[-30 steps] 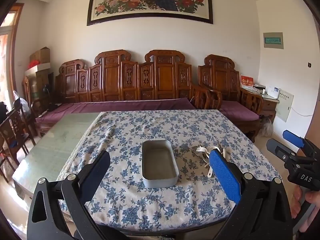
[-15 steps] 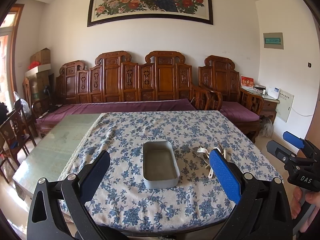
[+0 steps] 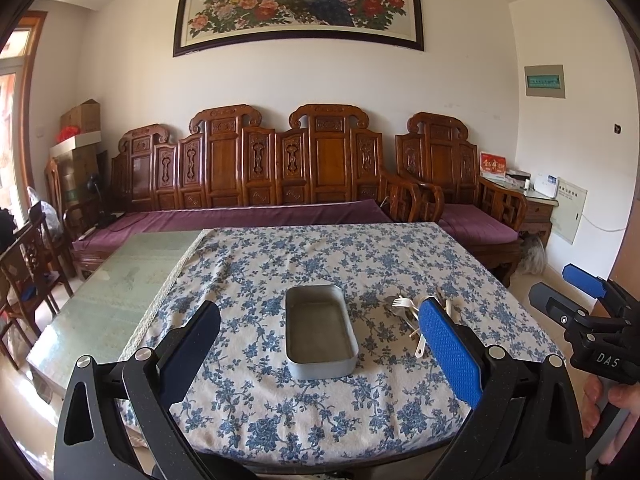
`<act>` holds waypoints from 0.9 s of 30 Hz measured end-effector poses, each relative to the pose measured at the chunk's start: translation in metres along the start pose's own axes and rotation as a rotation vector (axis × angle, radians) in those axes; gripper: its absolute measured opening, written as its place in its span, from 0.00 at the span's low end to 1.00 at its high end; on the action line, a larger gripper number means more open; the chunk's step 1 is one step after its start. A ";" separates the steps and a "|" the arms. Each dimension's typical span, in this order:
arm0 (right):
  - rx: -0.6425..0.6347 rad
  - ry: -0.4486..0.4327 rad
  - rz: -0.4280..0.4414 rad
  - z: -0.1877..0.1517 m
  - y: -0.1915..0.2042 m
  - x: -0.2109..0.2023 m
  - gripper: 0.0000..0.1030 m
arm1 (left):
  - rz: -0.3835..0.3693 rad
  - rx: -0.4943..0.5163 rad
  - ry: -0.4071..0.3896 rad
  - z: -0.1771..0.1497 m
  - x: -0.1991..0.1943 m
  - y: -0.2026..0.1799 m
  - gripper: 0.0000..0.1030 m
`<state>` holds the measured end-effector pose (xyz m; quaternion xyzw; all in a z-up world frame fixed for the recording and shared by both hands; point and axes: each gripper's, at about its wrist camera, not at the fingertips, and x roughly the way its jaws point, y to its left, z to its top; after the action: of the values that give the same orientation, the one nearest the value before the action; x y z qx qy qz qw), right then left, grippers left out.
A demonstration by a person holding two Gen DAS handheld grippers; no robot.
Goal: Organize utensils
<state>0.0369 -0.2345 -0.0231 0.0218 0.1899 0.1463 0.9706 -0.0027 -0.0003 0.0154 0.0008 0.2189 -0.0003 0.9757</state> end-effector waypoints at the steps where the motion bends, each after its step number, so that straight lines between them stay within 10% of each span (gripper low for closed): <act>1: 0.000 0.000 0.000 -0.001 0.000 0.000 0.98 | 0.000 0.000 0.000 0.000 0.000 0.000 0.93; 27: 0.002 -0.004 0.002 -0.001 0.000 -0.001 0.98 | -0.005 0.008 -0.015 0.002 -0.007 -0.009 0.93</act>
<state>0.0358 -0.2349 -0.0238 0.0233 0.1881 0.1470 0.9708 -0.0081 -0.0090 0.0200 0.0039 0.2117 -0.0037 0.9773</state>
